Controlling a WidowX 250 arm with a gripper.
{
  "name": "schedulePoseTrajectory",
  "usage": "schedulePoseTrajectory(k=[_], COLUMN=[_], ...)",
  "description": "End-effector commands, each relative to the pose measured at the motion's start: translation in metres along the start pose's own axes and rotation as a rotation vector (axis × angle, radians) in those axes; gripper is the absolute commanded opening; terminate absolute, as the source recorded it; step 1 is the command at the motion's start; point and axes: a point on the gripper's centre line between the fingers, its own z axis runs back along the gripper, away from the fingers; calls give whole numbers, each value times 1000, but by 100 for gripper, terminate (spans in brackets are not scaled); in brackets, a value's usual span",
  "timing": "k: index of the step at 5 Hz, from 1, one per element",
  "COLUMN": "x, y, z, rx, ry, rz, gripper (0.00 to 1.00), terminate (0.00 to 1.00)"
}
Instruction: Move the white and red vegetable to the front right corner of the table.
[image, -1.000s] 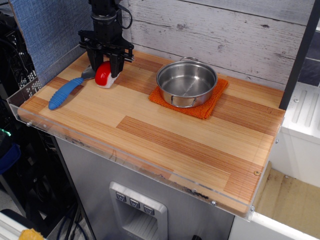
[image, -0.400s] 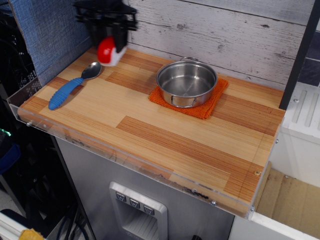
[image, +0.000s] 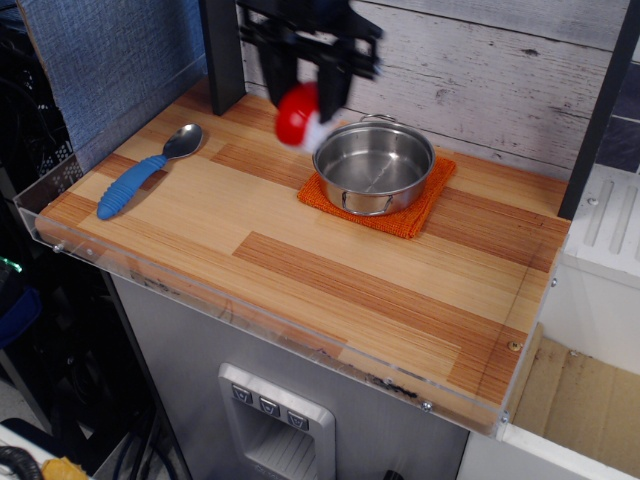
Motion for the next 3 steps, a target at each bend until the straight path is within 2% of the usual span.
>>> schedulePoseTrajectory(k=[1,3], x=[-33,-47], y=[-75,-90], z=[-7,-43], rx=[46,55], ry=[-36,44], rz=[4,23], gripper=[0,0], terminate=[0,0])
